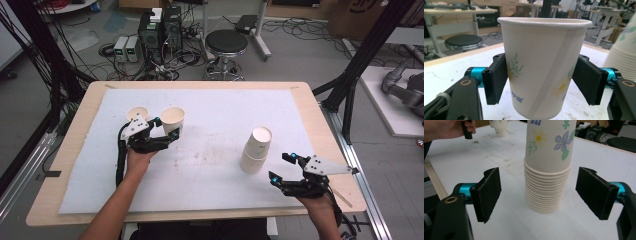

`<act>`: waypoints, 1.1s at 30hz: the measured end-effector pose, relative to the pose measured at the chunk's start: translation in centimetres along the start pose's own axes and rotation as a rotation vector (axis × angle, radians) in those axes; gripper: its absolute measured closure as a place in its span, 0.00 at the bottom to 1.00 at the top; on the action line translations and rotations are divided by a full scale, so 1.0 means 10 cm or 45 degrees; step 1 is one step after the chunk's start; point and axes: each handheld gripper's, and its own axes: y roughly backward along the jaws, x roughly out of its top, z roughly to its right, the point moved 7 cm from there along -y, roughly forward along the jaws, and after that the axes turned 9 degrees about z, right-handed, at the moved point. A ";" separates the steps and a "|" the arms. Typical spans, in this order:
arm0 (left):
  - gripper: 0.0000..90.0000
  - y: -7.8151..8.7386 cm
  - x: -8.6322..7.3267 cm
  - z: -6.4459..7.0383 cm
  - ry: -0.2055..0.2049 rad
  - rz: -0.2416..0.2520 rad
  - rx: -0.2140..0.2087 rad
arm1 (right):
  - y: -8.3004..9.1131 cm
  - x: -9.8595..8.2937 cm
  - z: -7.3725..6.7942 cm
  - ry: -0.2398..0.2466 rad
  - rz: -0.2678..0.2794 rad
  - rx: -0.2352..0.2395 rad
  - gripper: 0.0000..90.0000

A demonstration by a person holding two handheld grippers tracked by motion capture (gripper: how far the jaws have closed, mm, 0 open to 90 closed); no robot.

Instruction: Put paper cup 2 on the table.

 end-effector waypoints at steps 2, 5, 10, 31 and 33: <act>0.34 -0.06 -0.07 -0.05 0.000 -0.019 0.022 | -0.01 0.00 0.00 0.002 0.003 0.001 0.23; 0.34 -0.14 -0.17 -0.10 0.006 -0.052 0.038 | -0.02 -0.01 -0.01 0.004 0.000 0.007 0.23; 0.34 -0.22 -0.30 -0.14 0.007 -0.113 0.067 | -0.02 -0.02 -0.01 0.003 -0.008 0.011 0.23; 0.35 -0.13 -0.53 -0.15 -0.080 -0.449 0.179 | -0.02 -0.04 -0.01 0.000 -0.022 0.007 0.23; 0.34 -0.11 -0.53 -0.14 -0.049 -0.453 0.169 | -0.01 -0.04 -0.01 -0.006 -0.024 0.005 0.23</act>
